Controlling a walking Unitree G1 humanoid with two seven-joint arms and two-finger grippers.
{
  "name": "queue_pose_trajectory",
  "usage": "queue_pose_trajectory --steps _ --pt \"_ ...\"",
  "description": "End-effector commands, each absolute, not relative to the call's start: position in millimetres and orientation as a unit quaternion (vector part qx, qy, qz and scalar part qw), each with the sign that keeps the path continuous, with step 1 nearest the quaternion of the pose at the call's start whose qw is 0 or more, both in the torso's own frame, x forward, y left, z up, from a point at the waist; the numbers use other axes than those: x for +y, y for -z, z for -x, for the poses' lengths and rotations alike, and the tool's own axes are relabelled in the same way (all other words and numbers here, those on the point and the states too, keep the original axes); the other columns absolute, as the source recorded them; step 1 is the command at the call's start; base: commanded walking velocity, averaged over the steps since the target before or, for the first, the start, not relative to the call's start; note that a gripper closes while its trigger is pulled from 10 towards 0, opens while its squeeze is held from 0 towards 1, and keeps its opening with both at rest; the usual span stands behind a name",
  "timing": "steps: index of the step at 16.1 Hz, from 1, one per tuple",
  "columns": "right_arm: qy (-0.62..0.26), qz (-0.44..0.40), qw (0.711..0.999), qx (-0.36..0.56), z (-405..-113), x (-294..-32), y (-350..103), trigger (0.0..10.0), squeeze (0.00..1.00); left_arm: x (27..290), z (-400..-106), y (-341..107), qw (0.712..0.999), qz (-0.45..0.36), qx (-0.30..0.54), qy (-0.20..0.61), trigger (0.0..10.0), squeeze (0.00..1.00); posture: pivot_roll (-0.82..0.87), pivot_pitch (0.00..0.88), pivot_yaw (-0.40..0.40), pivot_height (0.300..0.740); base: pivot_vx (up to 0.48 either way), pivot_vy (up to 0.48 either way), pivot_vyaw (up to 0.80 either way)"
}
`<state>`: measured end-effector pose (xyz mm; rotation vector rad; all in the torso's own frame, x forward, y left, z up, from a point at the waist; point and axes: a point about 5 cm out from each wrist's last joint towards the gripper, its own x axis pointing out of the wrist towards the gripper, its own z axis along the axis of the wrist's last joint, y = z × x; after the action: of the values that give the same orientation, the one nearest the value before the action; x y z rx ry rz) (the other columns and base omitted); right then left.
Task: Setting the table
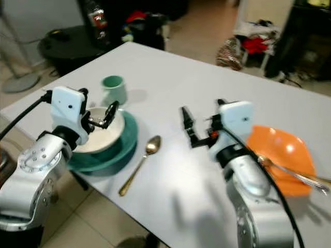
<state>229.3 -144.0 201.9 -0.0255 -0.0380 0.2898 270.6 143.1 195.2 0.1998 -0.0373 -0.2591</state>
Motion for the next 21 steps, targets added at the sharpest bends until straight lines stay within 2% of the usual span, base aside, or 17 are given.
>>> queue_pose_trajectory --steps 1,6,9,11,13,16,18,21 --pt "-0.140 0.018 0.990 -0.013 -229 -147 -200 10.0 1.00 143 -267 -198 0.987 -0.103 -0.024 0.122 10.0 0.00 0.06 0.000 0.071 0.740 0.000 0.000 0.80" --pt "-0.127 0.004 0.992 -0.011 -235 -141 -205 10.0 1.00 150 -271 -206 0.988 -0.106 -0.032 0.109 10.0 0.00 0.04 0.000 0.077 0.740 0.000 0.000 0.80" --pt "-0.120 0.017 0.992 -0.026 -237 -145 -210 10.0 1.00 149 -268 -192 0.992 -0.081 -0.013 0.093 10.0 0.00 0.04 0.000 0.064 0.740 0.000 0.000 0.80" --pt "-0.128 0.016 0.991 -0.037 -241 -143 -214 10.0 1.00 152 -271 -188 0.992 -0.093 -0.011 0.083 10.0 0.00 0.05 0.000 0.055 0.740 0.000 0.000 0.80" --pt "-0.125 0.030 0.991 -0.026 -246 -142 -210 10.0 1.00 156 -271 -190 0.993 -0.086 -0.011 0.077 10.0 0.00 0.04 0.000 0.014 0.740 0.000 0.000 0.80" --pt "-0.123 0.042 0.991 -0.014 -245 -150 -205 10.0 1.00 148 -267 -187 0.991 -0.093 -0.006 0.092 10.0 0.00 0.05 0.000 0.019 0.740 0.000 0.000 0.00" --pt "-0.083 0.011 0.996 -0.010 -247 -153 -203 10.0 1.00 148 -271 -190 0.992 -0.087 -0.009 0.096 10.0 0.00 0.03 0.000 0.053 0.740 0.000 0.000 0.00" --pt "-0.060 0.026 0.998 0.012 -246 -151 -196 10.0 1.00 153 -274 -194 0.992 -0.079 -0.005 0.094 10.0 0.00 0.02 0.000 0.060 0.740 0.000 0.000 0.00"
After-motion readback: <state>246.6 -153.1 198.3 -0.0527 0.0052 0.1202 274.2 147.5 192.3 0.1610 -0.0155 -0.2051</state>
